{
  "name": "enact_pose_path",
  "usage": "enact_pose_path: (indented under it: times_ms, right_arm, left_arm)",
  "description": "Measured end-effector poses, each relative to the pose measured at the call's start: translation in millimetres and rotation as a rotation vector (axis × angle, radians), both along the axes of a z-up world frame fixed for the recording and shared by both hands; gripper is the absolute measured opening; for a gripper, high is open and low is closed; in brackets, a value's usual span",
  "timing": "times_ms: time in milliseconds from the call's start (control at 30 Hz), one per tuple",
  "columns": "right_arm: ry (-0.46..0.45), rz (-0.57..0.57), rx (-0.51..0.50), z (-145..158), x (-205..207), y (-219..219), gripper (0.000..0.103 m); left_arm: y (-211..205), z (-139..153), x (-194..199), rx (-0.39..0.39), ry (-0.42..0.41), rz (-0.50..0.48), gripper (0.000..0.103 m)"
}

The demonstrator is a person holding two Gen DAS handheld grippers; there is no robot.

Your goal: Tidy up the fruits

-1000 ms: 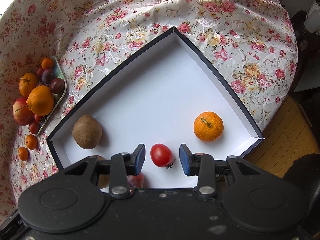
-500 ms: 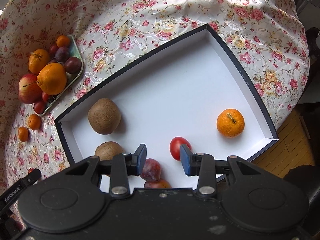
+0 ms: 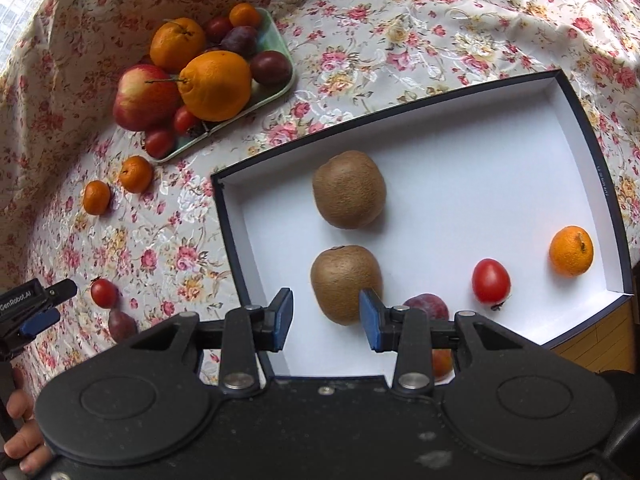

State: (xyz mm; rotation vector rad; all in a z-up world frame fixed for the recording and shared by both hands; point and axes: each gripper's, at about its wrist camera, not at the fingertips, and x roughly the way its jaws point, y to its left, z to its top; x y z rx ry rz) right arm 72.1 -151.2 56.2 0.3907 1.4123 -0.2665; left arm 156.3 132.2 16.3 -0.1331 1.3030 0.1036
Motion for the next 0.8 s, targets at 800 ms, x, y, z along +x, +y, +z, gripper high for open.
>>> enact_pose_path:
  times_ms: [800]
  right_arm:
    - [-0.042,0.199,0.143,-33.8,46.8,163.4,0.039]
  left_arm:
    - [56.5,-7.4,9.2,-0.042,0.027,0.050,0.059]
